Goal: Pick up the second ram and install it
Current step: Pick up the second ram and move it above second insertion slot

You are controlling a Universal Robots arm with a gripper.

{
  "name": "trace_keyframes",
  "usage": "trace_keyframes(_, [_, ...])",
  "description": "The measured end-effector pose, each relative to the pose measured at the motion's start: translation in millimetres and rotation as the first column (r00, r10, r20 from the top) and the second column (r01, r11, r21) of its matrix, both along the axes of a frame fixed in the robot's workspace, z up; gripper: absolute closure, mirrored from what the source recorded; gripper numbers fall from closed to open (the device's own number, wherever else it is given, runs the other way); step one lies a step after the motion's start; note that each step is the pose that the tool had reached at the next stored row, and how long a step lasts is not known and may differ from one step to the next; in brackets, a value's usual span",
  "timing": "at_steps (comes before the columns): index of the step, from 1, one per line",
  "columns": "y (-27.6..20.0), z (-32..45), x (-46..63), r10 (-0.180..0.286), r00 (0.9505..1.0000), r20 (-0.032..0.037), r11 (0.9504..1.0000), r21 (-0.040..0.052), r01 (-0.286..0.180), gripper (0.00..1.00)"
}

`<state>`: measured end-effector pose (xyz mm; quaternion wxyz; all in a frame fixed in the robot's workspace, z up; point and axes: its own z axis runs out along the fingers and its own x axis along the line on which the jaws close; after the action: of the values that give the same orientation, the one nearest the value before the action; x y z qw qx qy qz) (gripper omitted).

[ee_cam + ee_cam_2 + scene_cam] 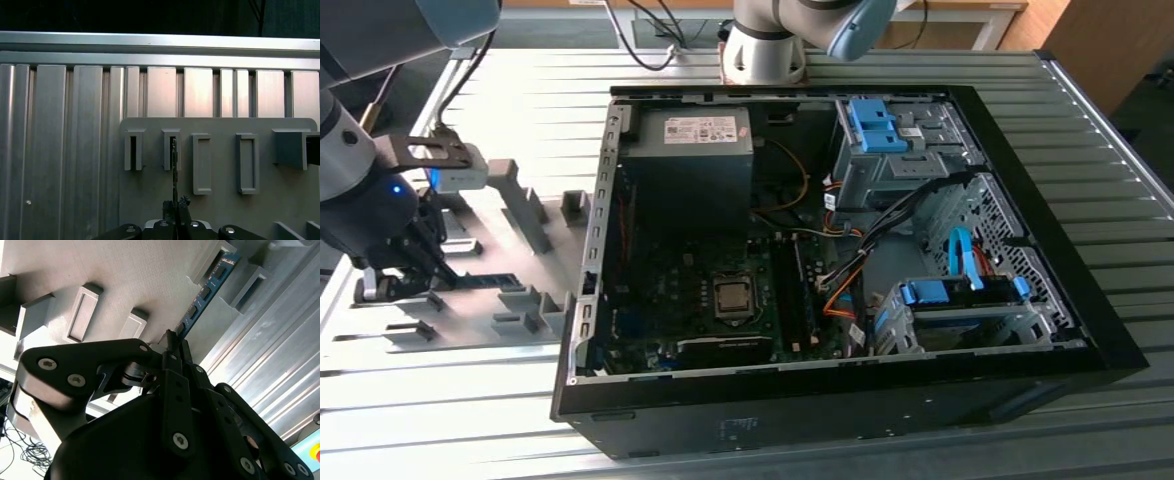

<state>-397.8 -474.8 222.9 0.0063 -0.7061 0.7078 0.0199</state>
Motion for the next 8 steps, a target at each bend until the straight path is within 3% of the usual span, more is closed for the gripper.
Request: trace_keyframes(8, [0.0, 3.3, 0.0, 0.0, 1.0, 0.0, 1.0, 0.0, 0.0, 0.86])
